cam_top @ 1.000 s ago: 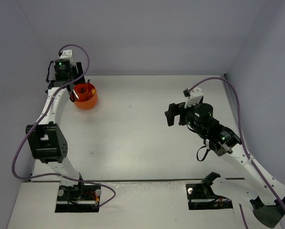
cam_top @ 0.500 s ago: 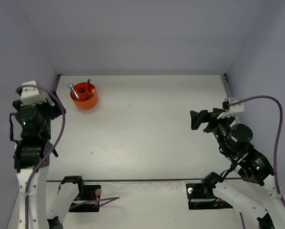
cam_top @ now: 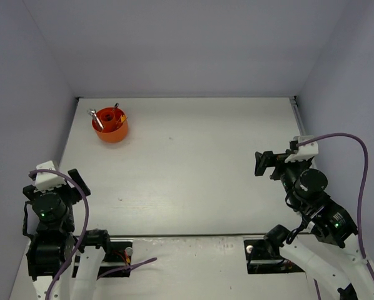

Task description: Sort the tools into containers

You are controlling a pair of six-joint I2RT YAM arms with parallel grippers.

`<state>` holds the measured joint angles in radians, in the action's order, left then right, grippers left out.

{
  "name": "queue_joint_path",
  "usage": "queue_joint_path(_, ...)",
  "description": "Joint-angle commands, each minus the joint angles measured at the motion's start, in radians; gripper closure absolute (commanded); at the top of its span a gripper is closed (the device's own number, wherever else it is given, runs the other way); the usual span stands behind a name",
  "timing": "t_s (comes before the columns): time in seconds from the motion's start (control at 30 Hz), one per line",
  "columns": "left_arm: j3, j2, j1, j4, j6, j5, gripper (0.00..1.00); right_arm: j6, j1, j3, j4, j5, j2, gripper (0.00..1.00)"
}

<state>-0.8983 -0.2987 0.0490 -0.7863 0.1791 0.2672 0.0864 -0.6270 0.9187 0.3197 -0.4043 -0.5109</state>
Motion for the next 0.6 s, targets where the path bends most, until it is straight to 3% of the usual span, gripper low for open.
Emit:
queue_joint_path(0.0,0.02,0.001,0.003,0.01,0.036,0.058,0.15,-0.015,0.007,-0.006,-0.056,-0.021,-0.034,0.0)
queue_joint_path(0.57,0.017,-0.059,0.003,0.012,0.034,0.05,0.14,0.007,0.007,-0.001,-0.06,-0.002,-0.067,0.0)
